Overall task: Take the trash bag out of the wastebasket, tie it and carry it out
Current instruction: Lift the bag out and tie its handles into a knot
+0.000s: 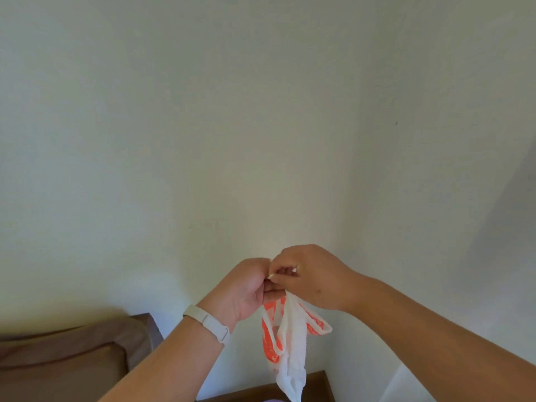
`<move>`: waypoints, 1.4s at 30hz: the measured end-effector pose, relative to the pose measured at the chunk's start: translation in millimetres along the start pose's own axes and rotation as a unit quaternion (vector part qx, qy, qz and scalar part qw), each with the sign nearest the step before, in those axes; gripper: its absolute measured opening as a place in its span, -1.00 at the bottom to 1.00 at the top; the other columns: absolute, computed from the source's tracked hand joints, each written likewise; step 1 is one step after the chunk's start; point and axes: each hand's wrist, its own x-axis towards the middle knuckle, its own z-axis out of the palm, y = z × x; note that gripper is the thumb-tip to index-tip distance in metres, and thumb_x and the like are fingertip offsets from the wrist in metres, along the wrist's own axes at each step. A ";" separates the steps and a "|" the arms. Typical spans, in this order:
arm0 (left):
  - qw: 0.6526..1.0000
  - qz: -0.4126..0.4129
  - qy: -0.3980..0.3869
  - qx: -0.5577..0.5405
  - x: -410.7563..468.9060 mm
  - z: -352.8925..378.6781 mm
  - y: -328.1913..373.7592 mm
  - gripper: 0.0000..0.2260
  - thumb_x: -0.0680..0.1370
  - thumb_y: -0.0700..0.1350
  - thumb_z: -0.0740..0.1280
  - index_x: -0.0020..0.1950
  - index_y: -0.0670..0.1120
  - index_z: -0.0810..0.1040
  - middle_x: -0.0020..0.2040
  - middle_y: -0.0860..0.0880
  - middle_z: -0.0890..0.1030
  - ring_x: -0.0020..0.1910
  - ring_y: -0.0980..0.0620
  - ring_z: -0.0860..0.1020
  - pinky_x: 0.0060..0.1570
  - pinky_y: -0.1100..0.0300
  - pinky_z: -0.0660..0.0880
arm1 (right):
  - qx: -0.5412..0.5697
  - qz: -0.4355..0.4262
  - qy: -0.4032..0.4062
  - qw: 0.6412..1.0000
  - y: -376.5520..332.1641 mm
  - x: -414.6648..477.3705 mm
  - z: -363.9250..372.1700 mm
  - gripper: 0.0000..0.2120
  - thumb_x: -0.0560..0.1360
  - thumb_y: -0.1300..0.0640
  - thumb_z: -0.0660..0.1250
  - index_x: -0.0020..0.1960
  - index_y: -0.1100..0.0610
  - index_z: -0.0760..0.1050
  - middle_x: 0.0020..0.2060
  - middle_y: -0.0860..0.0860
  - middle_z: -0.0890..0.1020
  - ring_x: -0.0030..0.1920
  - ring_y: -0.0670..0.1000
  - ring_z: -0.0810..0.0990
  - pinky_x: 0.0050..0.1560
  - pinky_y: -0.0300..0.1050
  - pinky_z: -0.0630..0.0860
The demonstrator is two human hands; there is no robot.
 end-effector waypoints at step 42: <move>0.956 0.161 -0.128 0.210 -42.7 -24.9 29.7 -0.80 0.54 -0.07 0.26 -0.03 -0.17 0.58 -0.10 -0.16 0.70 -0.07 -0.10 0.63 -0.09 0.07 0.48 | 0.210 0.152 0.086 0.962 -12.1 30.0 -13.1 -0.64 0.56 0.13 0.30 -0.38 0.13 0.31 -0.52 -0.11 0.34 -0.50 -0.13 0.28 -0.44 -0.24 0.25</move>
